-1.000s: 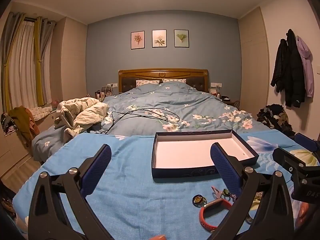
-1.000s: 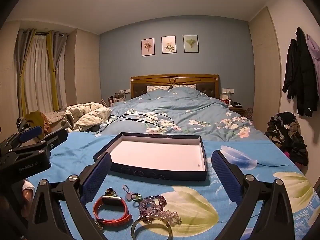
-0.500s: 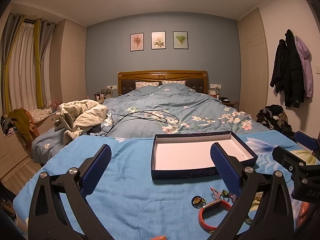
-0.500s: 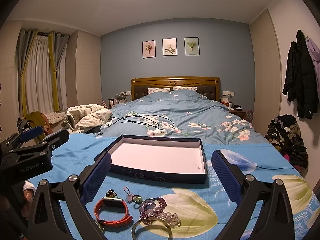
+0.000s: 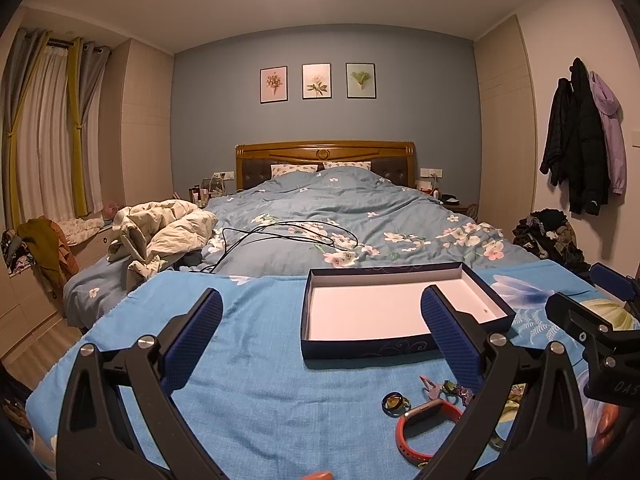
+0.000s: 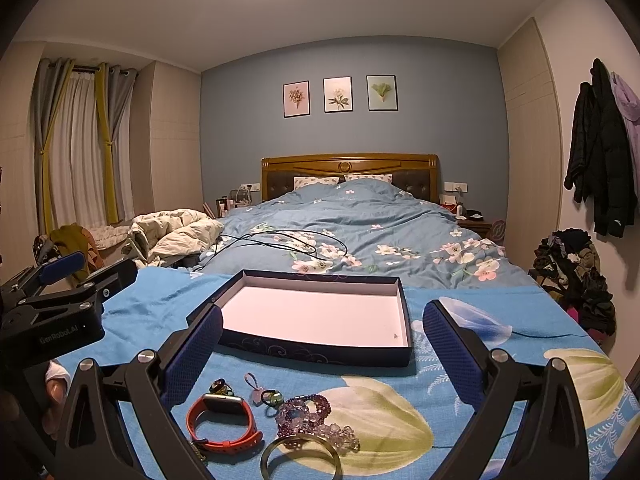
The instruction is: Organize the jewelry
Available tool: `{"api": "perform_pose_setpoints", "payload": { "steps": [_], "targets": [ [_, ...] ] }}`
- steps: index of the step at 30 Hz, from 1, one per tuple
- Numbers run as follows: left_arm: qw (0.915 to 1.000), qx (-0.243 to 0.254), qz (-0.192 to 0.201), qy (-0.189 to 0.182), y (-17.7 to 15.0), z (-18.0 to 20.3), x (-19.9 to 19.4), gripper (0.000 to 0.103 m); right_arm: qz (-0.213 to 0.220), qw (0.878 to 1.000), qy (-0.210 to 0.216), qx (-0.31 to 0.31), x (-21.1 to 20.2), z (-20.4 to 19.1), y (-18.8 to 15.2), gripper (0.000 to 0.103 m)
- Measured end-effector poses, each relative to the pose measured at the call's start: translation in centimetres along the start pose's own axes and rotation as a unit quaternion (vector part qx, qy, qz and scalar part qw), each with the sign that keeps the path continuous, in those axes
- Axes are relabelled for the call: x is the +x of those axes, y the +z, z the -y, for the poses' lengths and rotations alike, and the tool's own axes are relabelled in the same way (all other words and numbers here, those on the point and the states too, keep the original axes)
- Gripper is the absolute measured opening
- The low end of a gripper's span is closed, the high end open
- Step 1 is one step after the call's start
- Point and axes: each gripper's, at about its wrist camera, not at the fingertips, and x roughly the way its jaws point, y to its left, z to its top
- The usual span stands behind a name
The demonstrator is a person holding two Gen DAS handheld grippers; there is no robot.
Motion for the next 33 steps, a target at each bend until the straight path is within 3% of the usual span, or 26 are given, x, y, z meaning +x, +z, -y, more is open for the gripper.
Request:
{"api": "perform_pose_setpoints", "payload": {
  "steps": [33],
  "targets": [
    [1.0000,0.001,-0.001,0.001,-0.24,0.18,0.17,0.097,-0.005,1.000,0.003,0.004,0.34,0.24,0.05,0.097]
  ]
}}
